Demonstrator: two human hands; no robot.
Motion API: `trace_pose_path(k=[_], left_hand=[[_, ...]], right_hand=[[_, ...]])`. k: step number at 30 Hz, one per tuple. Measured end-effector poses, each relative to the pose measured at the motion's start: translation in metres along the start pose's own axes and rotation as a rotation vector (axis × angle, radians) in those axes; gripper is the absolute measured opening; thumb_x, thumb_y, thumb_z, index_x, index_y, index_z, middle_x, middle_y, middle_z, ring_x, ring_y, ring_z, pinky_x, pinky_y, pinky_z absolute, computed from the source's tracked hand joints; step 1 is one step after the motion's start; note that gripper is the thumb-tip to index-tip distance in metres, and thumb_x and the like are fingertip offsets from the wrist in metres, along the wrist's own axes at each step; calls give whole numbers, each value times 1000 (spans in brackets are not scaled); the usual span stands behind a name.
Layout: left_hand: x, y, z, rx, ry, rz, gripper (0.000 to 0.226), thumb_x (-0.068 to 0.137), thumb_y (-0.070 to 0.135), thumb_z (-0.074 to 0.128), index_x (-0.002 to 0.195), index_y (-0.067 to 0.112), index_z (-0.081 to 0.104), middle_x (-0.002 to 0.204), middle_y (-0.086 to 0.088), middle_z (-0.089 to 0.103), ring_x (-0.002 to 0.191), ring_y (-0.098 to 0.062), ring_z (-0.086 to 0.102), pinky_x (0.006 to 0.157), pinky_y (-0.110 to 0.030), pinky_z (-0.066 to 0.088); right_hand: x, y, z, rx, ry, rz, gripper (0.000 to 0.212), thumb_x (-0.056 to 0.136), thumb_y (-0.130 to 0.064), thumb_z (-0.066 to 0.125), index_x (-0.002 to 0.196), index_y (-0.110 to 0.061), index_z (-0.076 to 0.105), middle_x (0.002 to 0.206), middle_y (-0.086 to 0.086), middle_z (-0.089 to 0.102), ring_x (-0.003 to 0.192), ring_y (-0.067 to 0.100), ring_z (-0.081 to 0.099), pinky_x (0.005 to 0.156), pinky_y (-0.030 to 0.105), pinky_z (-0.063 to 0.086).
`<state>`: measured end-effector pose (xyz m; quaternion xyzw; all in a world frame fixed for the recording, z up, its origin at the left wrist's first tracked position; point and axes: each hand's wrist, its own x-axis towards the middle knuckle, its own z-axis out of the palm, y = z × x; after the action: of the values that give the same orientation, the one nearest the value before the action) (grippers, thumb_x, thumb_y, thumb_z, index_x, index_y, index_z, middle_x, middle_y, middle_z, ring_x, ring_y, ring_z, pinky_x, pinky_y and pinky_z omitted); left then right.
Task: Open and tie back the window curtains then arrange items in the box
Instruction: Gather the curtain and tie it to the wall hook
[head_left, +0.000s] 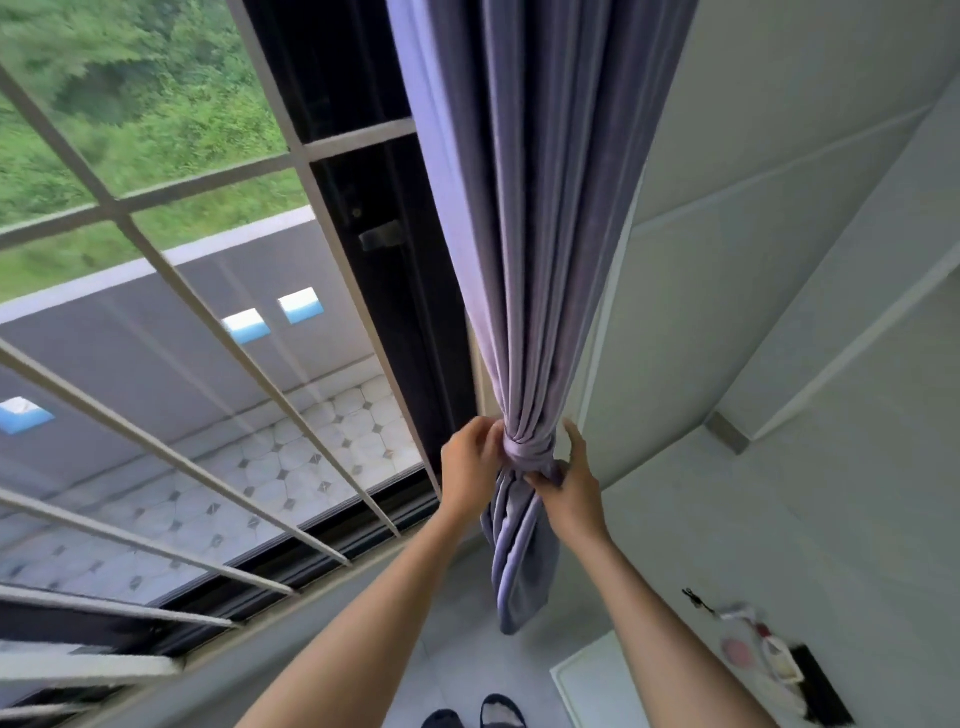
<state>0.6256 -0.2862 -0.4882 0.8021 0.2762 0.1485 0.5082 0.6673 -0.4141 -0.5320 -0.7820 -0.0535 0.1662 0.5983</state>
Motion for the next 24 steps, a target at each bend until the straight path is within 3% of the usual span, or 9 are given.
trace_pose_path(k=[3,5,7,9,11,13,19,21,24], left_hand=[[0,8,3,-377,-233,-189,33,93,3,42,103,19,70,99,1,73,96,-10,67,83,-28,53],[2,8,9,-547,-289,-346,42,89,-4,38,109,18,68,108,-5,71,103,-20,66,91,-33,52],[4,4,13,-542,-255,-421,40,86,9,46,123,14,58,120,-9,66,109,-22,62,99,-39,48],[3,-3,13,-547,-261,-449,38,85,22,56,121,10,60,118,-12,67,110,-25,63,102,-44,46],[-4,2,10,-585,-290,-420,23,94,20,55,111,10,67,108,-12,71,106,-26,65,99,-42,49],[-5,1,8,-612,-266,-370,22,98,18,50,109,12,68,106,-9,72,103,-22,67,93,-37,53],[7,2,11,-711,-152,-399,14,95,16,56,109,12,55,92,-6,66,77,-13,63,64,-21,52],[10,-1,9,-694,-168,-380,22,93,17,60,111,8,52,95,-13,64,82,-21,61,73,-30,51],[13,-1,5,-538,-245,-233,18,93,18,58,104,6,65,99,-23,67,99,-39,63,92,-47,50]], right_hand=[[5,-4,-9,-70,-49,28,59,85,-16,69,130,-36,36,83,27,64,72,30,64,57,13,45],[7,-2,-9,-104,-66,51,54,85,-16,69,129,-26,39,83,21,67,74,25,65,61,18,48],[8,3,-8,-50,-65,72,57,84,-16,70,131,-23,40,90,10,70,86,22,68,71,26,51],[8,7,-8,-13,-64,74,65,83,-18,72,135,-29,36,89,0,69,87,15,68,73,23,50],[8,7,-9,-19,-73,77,67,83,-17,72,137,-31,35,82,-2,67,81,11,66,70,20,48],[8,4,-7,-2,-91,71,65,83,-14,71,137,-31,38,76,-4,65,77,7,65,68,15,47],[4,-4,-3,-50,-104,31,61,83,-10,70,135,-28,42,84,-3,66,75,-2,61,60,6,43],[4,-6,-5,-87,-112,17,61,84,-11,69,136,-25,42,89,-4,65,75,-3,59,60,5,43],[5,-11,-8,-142,-118,10,57,85,-13,68,135,-24,43,90,-7,63,72,0,55,58,3,40]])
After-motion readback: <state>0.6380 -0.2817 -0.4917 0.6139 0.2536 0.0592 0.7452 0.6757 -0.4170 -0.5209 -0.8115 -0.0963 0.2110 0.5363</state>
